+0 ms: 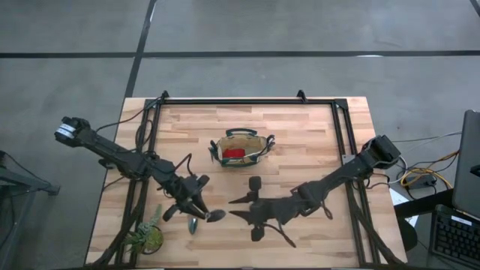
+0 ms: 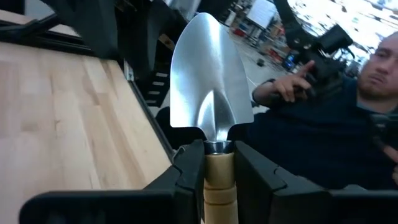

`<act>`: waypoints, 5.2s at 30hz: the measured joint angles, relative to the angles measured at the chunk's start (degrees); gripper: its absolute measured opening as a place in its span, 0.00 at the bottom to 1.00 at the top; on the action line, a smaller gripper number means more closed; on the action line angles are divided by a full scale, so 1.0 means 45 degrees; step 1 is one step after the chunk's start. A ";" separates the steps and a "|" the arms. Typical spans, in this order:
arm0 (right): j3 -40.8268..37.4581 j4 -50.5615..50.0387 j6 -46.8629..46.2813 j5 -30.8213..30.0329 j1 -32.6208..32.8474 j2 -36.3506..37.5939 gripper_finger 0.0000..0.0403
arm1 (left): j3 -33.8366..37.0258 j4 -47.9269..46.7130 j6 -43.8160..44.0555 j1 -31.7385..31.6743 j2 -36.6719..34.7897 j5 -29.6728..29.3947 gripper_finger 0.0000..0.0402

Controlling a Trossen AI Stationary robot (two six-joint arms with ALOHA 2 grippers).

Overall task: Pick & Place Garden tools in Gardening bag
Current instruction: Put the top brown trowel into the light brown gardening bag

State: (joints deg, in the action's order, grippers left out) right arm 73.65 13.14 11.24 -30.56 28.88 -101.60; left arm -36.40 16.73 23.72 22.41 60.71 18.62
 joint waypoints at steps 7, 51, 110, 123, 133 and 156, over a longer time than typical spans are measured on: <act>0.0010 0.1435 0.1537 0.0076 -0.0015 0.0029 0.43 | 0.0000 0.0015 -0.0256 0.0042 0.0000 0.0150 0.17; 0.1273 0.2171 0.4078 0.1800 -0.0262 -0.1103 0.19 | 0.0010 0.0146 -0.0524 0.0040 0.0000 -0.0155 0.19; 0.1302 -0.5748 -0.0937 -0.3014 -0.2089 0.0031 0.02 | 0.0024 -0.0344 -0.1572 0.0021 -0.0097 -0.3500 0.47; 0.1265 -0.5911 -0.1180 -0.3187 -0.2098 0.0323 0.02 | 0.0024 -0.0437 -0.1587 0.0021 -0.0097 -0.3537 0.47; 0.1161 -0.5935 -0.1607 -0.2470 -0.2171 0.0291 0.02 | 0.0024 -0.0442 -0.1592 0.0021 -0.0092 -0.3555 0.47; 0.1006 -0.5895 -0.1496 -0.1250 -0.3370 -0.0751 0.02 | 0.0019 -0.0613 -0.1567 0.0036 0.0094 -0.3698 0.47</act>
State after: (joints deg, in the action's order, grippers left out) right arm 78.17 -13.38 4.51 -36.18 13.72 -104.98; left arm -36.32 13.97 16.67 22.57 61.13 1.98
